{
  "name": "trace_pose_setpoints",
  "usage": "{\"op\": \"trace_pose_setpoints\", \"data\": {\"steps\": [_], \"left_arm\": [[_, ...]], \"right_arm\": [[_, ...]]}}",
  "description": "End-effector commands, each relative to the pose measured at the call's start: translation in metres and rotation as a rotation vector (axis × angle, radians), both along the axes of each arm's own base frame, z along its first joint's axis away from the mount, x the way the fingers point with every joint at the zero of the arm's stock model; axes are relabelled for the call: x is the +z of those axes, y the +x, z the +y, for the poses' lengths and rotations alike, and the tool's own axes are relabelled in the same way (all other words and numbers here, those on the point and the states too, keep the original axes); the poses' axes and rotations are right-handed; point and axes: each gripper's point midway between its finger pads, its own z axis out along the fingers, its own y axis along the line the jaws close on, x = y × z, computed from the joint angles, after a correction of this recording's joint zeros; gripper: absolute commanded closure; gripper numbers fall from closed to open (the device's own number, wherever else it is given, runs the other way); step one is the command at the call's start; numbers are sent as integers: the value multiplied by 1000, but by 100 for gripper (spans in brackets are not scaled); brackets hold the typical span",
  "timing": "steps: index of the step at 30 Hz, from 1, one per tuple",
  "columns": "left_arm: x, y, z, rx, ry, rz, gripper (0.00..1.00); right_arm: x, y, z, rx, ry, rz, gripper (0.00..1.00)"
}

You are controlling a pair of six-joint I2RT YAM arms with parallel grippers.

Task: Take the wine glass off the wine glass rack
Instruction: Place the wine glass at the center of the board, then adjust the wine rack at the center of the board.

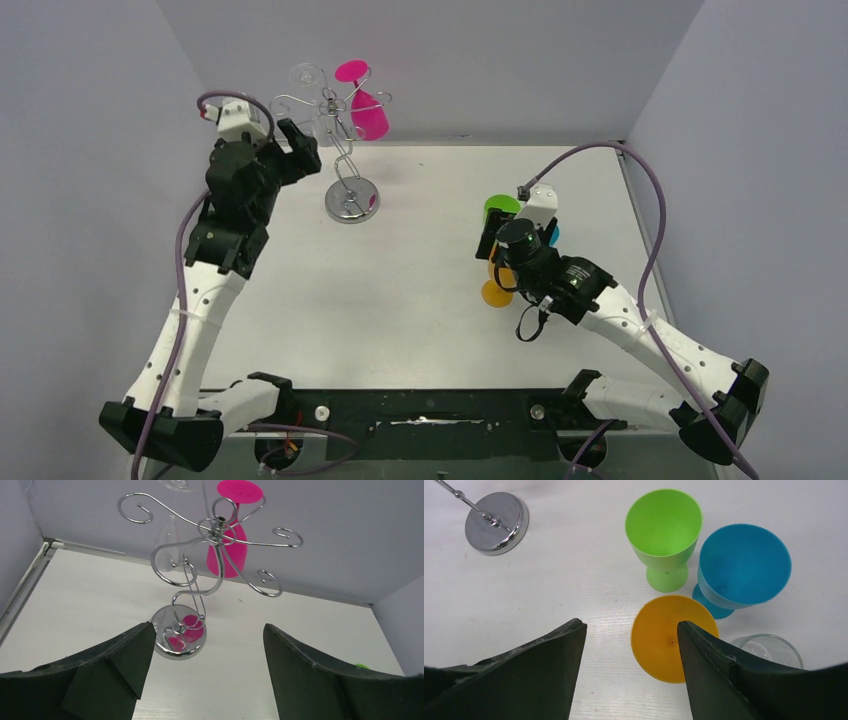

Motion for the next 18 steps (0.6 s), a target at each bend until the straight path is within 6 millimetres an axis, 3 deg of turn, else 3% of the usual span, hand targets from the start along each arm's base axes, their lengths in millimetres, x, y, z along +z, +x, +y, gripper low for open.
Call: {"op": "trace_pose_setpoints", "data": {"steps": [1,5,10,18], "left_arm": [[16,24,17,40,-66,110,21],[24,47,11,-25,-64,147,21],[3,71,20,-29,-59,230,21],[-23,90,29,-15,-13,295,22]], "right_arm": [[14,2,-1,-24,76,-45,32],[15,-1,-6,-37,73,-45,31],[15,-1,-8,-40,72,-44,31],[15,0,-7,-34,64,-41,30]]}}
